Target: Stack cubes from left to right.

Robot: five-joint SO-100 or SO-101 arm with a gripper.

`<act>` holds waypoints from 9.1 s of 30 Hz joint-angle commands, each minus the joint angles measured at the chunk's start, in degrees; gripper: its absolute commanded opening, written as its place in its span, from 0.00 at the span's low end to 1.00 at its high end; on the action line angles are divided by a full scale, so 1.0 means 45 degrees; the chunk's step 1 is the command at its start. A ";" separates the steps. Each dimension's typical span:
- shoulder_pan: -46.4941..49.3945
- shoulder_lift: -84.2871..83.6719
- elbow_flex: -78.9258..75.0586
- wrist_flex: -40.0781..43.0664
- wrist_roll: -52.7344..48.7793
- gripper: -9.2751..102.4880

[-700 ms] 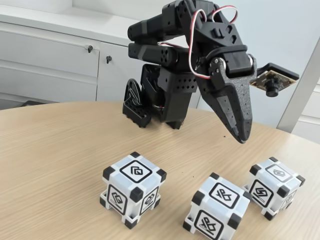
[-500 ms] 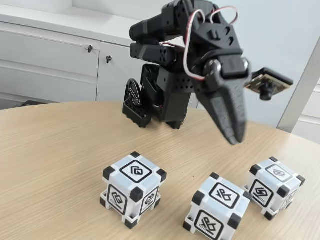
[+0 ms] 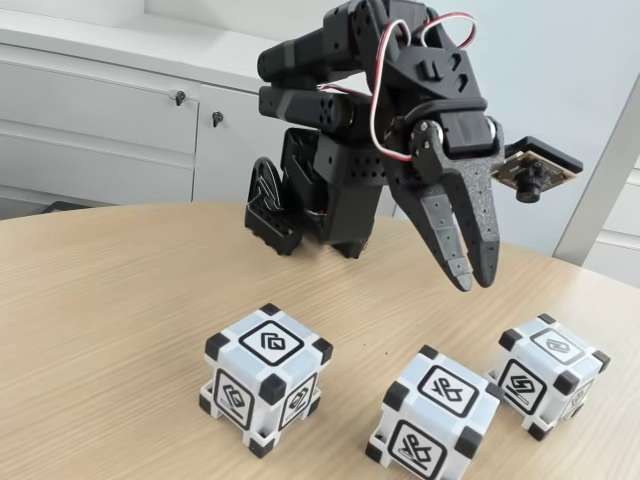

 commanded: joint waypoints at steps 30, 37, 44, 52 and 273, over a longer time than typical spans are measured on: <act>0.0039 -0.7949 -0.6309 0.0039 0.0723 0.28; 0.0020 -1.1211 -0.8047 0.0039 0.1055 0.34; -0.1113 -1.3301 -0.8203 0.0039 -0.0117 0.38; -0.3203 -1.4648 -0.8203 -0.0098 0.0547 0.40; 0.7930 -1.2246 -0.9258 0.2480 -0.2891 0.38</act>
